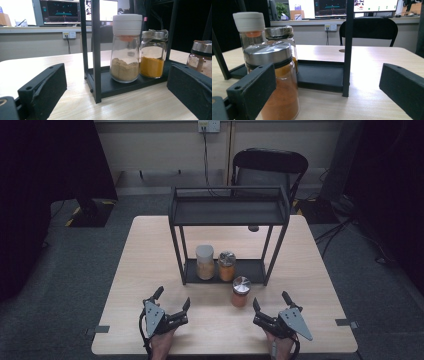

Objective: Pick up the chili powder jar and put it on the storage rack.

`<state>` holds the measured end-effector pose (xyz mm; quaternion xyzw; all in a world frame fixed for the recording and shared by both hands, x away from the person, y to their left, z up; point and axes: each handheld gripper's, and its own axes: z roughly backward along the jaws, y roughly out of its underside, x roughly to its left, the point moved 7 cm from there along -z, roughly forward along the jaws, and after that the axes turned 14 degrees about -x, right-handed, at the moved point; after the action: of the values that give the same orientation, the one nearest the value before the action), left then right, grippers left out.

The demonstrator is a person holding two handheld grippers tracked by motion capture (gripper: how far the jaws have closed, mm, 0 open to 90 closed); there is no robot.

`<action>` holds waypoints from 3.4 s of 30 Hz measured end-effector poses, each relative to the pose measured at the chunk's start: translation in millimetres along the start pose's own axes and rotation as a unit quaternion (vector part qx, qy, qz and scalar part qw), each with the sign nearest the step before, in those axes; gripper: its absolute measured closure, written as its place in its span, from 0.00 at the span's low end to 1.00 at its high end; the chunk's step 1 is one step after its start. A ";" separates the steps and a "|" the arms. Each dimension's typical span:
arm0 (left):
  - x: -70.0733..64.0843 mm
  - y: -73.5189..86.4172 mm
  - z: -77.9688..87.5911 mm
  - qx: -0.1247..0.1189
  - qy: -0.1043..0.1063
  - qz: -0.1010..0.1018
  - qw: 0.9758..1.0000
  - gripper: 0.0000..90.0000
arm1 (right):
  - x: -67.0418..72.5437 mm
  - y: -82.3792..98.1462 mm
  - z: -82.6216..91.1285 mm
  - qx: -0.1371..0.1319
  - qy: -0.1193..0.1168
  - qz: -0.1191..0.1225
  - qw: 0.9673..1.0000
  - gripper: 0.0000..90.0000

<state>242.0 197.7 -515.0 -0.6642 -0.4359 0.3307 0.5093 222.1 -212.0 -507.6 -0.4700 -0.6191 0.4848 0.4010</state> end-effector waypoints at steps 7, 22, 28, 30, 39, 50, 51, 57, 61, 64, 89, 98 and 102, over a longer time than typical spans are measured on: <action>0.0 0.1 0.1 0.000 0.000 0.000 1.000 0.02 | -0.2 -8.9 1.8 0.006 -0.010 -0.010 1.000 0.00; 0.0 0.1 0.1 -0.001 0.000 0.000 1.000 0.02 | 3.1 -30.8 3.0 -0.011 -0.020 -0.022 1.000 0.00; 0.0 0.1 0.1 -0.001 0.000 0.000 1.000 0.02 | 6.1 -37.6 0.0 0.005 -0.027 -0.030 0.999 0.00; 0.0 0.1 0.2 -0.001 0.000 0.000 1.000 0.02 | 7.3 -39.1 -1.5 0.005 -0.030 -0.030 0.999 0.00; 0.0 0.1 0.2 -0.001 0.000 0.000 1.000 0.02 | 14.4 -43.9 -10.3 -0.014 -0.058 -0.011 0.998 0.00; 0.1 0.1 0.2 -0.001 0.000 0.000 1.000 0.02 | 19.9 -44.6 -25.8 -0.012 -0.081 -0.002 0.997 0.01; 0.0 0.1 0.2 -0.001 0.000 0.000 1.000 0.02 | 20.1 -45.1 -27.1 -0.011 -0.082 -0.001 0.997 0.01; 0.0 0.1 0.2 -0.001 0.000 0.000 1.000 0.02 | 23.5 -46.4 -32.8 -0.008 -0.088 0.003 0.996 0.01; 0.0 0.1 0.2 -0.001 0.000 0.000 1.000 0.02 | 26.5 -45.6 -36.8 -0.004 -0.089 0.010 0.996 0.01; 0.1 0.1 0.2 -0.001 0.000 0.000 1.000 0.02 | 28.2 -45.7 -40.8 0.004 -0.092 0.015 0.996 0.01; 0.1 0.0 0.4 -0.001 0.001 0.000 1.000 0.02 | 35.9 -19.9 -62.1 0.006 -0.119 0.014 0.993 0.12; 0.2 0.0 0.4 -0.001 0.001 0.000 1.000 0.02 | 32.7 -10.4 -62.5 0.017 -0.115 0.009 0.993 0.17; 0.2 0.0 0.4 -0.001 0.001 0.000 1.000 0.02 | 30.6 -7.3 -61.9 0.022 -0.113 0.004 0.993 0.19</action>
<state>241.7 198.0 -515.1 -0.6648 -0.4357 0.3294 0.5096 272.4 -169.2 -486.3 -0.4059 -0.6476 0.5501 0.3366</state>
